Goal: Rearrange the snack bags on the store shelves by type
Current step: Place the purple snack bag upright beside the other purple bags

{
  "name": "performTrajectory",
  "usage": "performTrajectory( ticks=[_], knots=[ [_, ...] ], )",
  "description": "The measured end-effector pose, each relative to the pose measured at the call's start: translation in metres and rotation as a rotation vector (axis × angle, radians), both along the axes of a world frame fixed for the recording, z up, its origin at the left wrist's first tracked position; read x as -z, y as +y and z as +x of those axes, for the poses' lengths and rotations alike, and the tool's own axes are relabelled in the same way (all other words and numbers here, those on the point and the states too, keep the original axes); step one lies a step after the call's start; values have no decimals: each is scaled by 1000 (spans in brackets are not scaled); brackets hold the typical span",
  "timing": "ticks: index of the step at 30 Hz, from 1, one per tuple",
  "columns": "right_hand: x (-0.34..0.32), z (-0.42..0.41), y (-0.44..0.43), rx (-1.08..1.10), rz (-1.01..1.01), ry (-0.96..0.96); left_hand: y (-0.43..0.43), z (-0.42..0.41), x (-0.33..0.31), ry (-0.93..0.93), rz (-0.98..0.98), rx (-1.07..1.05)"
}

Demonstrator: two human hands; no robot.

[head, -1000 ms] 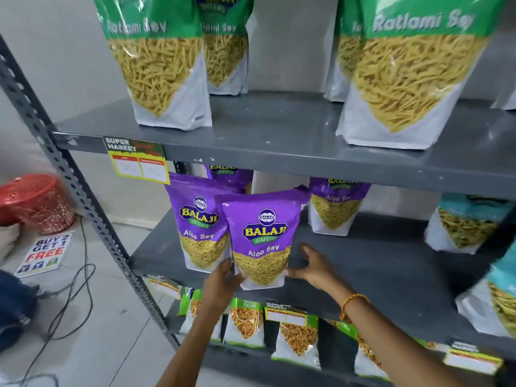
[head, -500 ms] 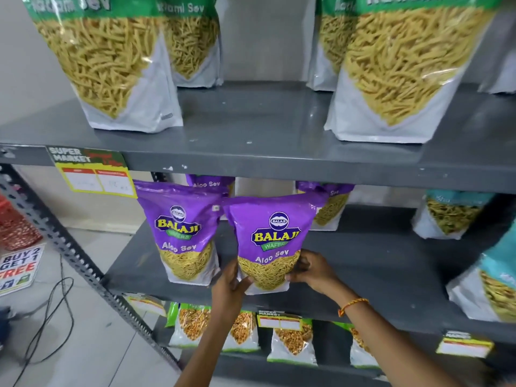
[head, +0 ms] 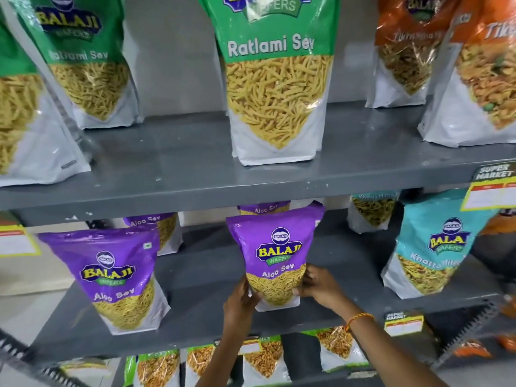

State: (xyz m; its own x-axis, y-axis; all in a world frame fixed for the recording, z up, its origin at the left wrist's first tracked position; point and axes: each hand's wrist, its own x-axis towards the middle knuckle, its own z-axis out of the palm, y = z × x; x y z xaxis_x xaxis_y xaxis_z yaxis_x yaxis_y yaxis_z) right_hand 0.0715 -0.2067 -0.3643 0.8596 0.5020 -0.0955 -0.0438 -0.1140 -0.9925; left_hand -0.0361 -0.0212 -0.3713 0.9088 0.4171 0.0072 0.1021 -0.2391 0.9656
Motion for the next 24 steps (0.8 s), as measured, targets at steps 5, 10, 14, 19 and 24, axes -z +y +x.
performTrajectory(
  ticks=[5,10,14,19,24],
  knots=[
    [-5,1,-2,-51,-70,13,5,0,-5,60,20,64],
    [-3,0,-4,-51,-37,0,5,2,-25,76,99,92],
    [-1,-6,1,5,-62,-38,0,4,-31,98,86,93],
    [-3,-18,2,61,-96,-66,-2,1,-29,122,51,81],
    [-4,-27,0,82,-109,-87,-4,-5,-29,132,61,96]
  ],
)
